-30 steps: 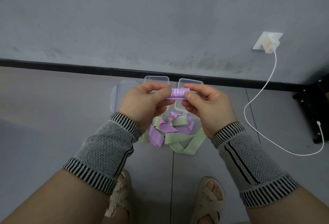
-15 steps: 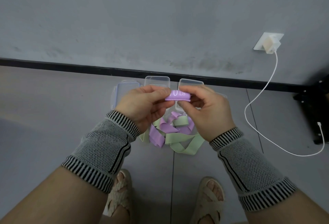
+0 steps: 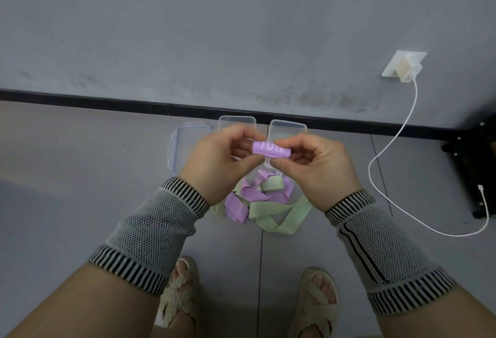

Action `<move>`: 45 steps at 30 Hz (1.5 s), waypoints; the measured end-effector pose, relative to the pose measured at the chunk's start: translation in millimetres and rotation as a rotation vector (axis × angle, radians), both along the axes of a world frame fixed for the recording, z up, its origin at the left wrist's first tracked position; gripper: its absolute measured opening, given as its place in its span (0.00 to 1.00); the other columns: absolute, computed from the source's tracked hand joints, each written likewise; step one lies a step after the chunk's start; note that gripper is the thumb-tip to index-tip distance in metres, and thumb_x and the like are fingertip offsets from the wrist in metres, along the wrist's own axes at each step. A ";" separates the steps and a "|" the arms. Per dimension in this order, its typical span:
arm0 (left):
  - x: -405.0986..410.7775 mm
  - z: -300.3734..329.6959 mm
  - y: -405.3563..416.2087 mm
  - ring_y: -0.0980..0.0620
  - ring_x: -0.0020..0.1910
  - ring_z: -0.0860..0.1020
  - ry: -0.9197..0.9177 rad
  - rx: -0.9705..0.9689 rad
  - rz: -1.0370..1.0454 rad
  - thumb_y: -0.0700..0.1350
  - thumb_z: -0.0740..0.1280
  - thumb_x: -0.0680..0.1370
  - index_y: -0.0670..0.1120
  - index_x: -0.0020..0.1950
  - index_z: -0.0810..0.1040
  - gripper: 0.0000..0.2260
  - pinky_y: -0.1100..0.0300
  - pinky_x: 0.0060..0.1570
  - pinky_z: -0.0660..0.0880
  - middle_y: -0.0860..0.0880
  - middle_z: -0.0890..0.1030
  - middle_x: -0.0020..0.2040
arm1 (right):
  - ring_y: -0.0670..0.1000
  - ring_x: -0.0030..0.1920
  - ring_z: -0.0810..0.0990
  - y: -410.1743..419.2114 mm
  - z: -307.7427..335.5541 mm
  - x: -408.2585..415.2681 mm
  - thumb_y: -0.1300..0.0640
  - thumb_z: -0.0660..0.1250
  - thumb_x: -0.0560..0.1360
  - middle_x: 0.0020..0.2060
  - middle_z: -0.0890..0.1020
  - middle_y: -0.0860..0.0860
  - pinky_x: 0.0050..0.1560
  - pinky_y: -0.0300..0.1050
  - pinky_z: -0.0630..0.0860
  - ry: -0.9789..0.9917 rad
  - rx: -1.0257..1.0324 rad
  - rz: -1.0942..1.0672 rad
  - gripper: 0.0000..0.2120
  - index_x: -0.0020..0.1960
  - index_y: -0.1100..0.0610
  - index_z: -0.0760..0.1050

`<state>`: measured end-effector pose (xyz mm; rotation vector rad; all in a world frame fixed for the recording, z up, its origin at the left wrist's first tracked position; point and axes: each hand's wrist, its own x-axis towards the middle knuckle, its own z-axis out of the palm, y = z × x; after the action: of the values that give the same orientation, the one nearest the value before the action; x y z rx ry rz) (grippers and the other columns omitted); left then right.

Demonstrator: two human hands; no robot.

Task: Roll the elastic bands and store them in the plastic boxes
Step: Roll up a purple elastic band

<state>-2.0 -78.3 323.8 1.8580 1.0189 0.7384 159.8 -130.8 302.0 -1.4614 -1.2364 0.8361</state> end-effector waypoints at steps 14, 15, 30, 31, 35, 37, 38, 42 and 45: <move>-8.9 -9.1 5.0 0.55 0.40 0.83 -0.231 -0.190 0.000 0.33 0.71 0.69 0.45 0.43 0.80 0.08 0.65 0.43 0.78 0.51 0.84 0.39 | 0.49 0.43 0.83 -3.4 0.5 -0.5 0.66 0.74 0.68 0.41 0.84 0.50 0.49 0.44 0.81 -0.034 -0.050 0.043 0.14 0.45 0.48 0.78; -9.2 -10.0 4.5 0.55 0.40 0.83 -0.231 -0.195 0.010 0.33 0.71 0.69 0.45 0.43 0.79 0.08 0.65 0.44 0.78 0.52 0.84 0.38 | 0.48 0.42 0.83 -3.4 -0.2 -2.8 0.65 0.75 0.68 0.41 0.84 0.49 0.48 0.44 0.81 -0.056 -0.058 0.026 0.15 0.44 0.47 0.77; -39.9 -46.0 77.2 0.53 0.41 0.82 -0.140 -0.409 0.068 0.35 0.69 0.73 0.46 0.45 0.77 0.07 0.59 0.45 0.79 0.49 0.85 0.40 | 0.42 0.34 0.79 71.1 -29.7 -28.7 0.62 0.76 0.66 0.36 0.83 0.47 0.40 0.33 0.77 -0.109 -0.185 0.061 0.10 0.43 0.50 0.81; -40.1 -59.2 87.9 0.53 0.41 0.83 -0.155 -0.442 0.070 0.35 0.69 0.74 0.46 0.45 0.77 0.06 0.60 0.44 0.79 0.49 0.85 0.40 | 0.42 0.36 0.80 81.7 -42.2 -28.4 0.63 0.76 0.67 0.37 0.83 0.48 0.41 0.33 0.78 -0.067 -0.186 0.067 0.10 0.44 0.51 0.82; -34.9 -135.4 142.1 0.53 0.44 0.83 -0.135 -0.513 0.124 0.40 0.67 0.76 0.46 0.49 0.80 0.04 0.64 0.39 0.77 0.48 0.85 0.44 | 0.46 0.40 0.82 138.8 -115.0 -23.3 0.64 0.74 0.69 0.39 0.84 0.48 0.45 0.36 0.80 -0.054 -0.263 0.077 0.10 0.43 0.49 0.80; -28.5 -184.5 177.5 0.53 0.45 0.82 0.002 -0.407 0.225 0.43 0.66 0.77 0.49 0.50 0.80 0.05 0.64 0.42 0.76 0.50 0.83 0.45 | 0.47 0.42 0.82 173.7 -158.9 -16.4 0.62 0.74 0.69 0.39 0.83 0.47 0.48 0.40 0.80 -0.123 -0.290 0.045 0.10 0.42 0.47 0.80; -24.9 -209.0 194.7 0.54 0.45 0.81 0.097 -0.332 0.278 0.45 0.66 0.77 0.51 0.50 0.80 0.05 0.61 0.45 0.77 0.51 0.82 0.45 | 0.46 0.42 0.82 189.5 -180.0 -12.0 0.61 0.74 0.69 0.39 0.83 0.46 0.49 0.42 0.80 -0.158 -0.299 0.023 0.09 0.43 0.48 0.81; -14.2 -286.4 244.3 0.53 0.47 0.78 0.407 -0.214 0.409 0.49 0.67 0.76 0.49 0.59 0.77 0.12 0.58 0.53 0.74 0.51 0.80 0.52 | 0.45 0.44 0.81 232.0 -244.9 1.8 0.58 0.73 0.69 0.41 0.83 0.46 0.53 0.44 0.79 -0.260 -0.318 -0.067 0.09 0.49 0.52 0.82; -6.4 -320.0 263.8 0.50 0.55 0.76 0.598 -0.235 0.387 0.54 0.67 0.75 0.49 0.66 0.71 0.21 0.57 0.53 0.71 0.50 0.78 0.60 | 0.45 0.44 0.81 249.2 -273.1 5.3 0.57 0.73 0.70 0.42 0.83 0.46 0.53 0.43 0.79 -0.326 -0.358 -0.071 0.09 0.50 0.53 0.82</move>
<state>-8.4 185.5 3.8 1.7230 1.7991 0.2461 165.1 118.4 29.0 -1.9807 -1.3073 0.8218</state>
